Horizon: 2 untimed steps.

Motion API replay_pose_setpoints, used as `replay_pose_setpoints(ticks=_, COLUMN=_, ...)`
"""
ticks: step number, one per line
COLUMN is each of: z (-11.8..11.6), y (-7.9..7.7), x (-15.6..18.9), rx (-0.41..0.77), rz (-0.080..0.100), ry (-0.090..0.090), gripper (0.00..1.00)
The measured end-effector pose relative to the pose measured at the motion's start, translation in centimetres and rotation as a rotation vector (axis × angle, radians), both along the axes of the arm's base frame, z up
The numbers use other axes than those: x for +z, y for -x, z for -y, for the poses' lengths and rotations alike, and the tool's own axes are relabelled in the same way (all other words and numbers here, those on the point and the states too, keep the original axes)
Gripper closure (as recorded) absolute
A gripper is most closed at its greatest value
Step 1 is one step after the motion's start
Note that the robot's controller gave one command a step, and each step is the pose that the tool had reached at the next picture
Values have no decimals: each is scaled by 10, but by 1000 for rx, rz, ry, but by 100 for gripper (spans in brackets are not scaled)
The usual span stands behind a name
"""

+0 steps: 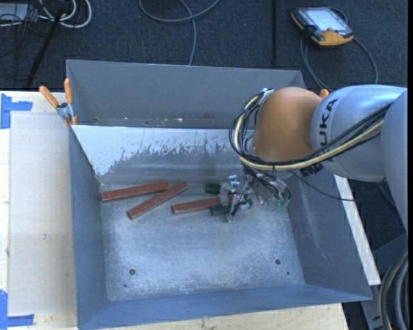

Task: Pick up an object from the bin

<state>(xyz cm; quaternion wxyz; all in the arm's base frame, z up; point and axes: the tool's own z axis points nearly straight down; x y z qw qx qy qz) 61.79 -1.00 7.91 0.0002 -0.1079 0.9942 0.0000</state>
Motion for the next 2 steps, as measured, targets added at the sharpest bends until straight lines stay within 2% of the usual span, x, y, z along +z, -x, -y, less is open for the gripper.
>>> replay_pose_setpoints(ticks=1, z=16, y=21, x=47, rx=166, rz=1, ry=0, gripper=100)
replay_pose_setpoints(ticks=2, z=18, y=22, x=106, rx=197, rz=-4, ry=-2, gripper=100)
